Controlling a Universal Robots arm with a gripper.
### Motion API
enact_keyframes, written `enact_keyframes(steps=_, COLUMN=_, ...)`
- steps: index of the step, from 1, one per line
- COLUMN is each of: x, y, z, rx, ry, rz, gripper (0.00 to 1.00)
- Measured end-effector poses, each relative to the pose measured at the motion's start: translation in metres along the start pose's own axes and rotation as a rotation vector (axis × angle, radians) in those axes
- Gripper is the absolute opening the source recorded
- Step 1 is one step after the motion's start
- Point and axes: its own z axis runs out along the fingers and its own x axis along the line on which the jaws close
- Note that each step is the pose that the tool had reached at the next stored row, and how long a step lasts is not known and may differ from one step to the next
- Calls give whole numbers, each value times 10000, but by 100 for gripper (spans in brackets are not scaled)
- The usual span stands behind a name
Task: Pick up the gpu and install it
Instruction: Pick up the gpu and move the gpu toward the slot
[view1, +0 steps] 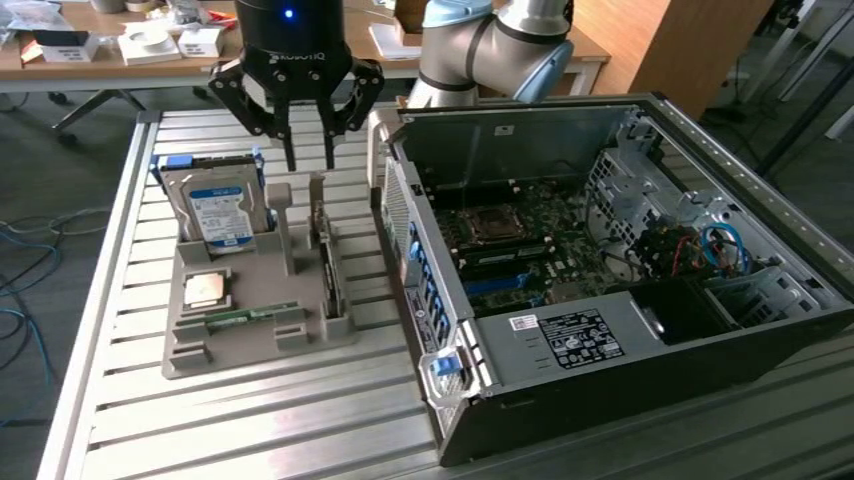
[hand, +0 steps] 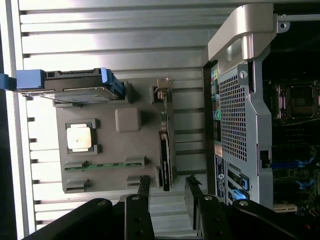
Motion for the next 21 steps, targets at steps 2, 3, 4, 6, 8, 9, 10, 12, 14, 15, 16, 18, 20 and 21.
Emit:
enact_keyframes(steps=2, x=0, y=-1, z=8, rx=-1, ry=0, rz=0, gripper=42)
enact_keyframes(steps=3, x=1, y=-1, z=17, rx=-1, ry=0, rz=0, gripper=42)
enact_keyframes(steps=4, x=1, y=-1, z=27, rx=0, ry=0, rz=0, gripper=42)
enact_keyframes(steps=6, x=1, y=-2, z=50, rx=-1, ry=0, rz=0, gripper=42)
enact_keyframes(steps=8, x=2, y=-3, z=71, rx=-1, ry=0, rz=0, gripper=42)
enact_keyframes(steps=9, x=2, y=-4, z=80, rx=0, ry=1, rz=0, gripper=42)
enact_keyframes(steps=10, x=2, y=-4, z=89, rx=-1, ry=1, rz=0, gripper=42)
enact_keyframes(steps=12, x=2, y=-5, z=106, rx=0, ry=0, rz=0, gripper=42)
enact_keyframes(steps=14, x=3, y=-5, z=120, rx=0, ry=1, rz=0, gripper=42)
enact_keyframes(steps=15, x=3, y=-6, z=126, rx=1, ry=1, rz=0, gripper=42)
enact_keyframes(steps=16, x=3, y=-6, z=131, rx=0, ry=1, rz=0, gripper=42)
enact_keyframes(steps=18, x=3, y=-6, z=140, rx=0, ry=1, rz=-1, gripper=42)
enact_keyframes(steps=20, x=4, y=-7, z=158, rx=-1, ry=0, rz=0, gripper=42)
enact_keyframes(steps=21, x=4, y=-8, z=173, rx=-2, ry=-1, rz=0, gripper=42)
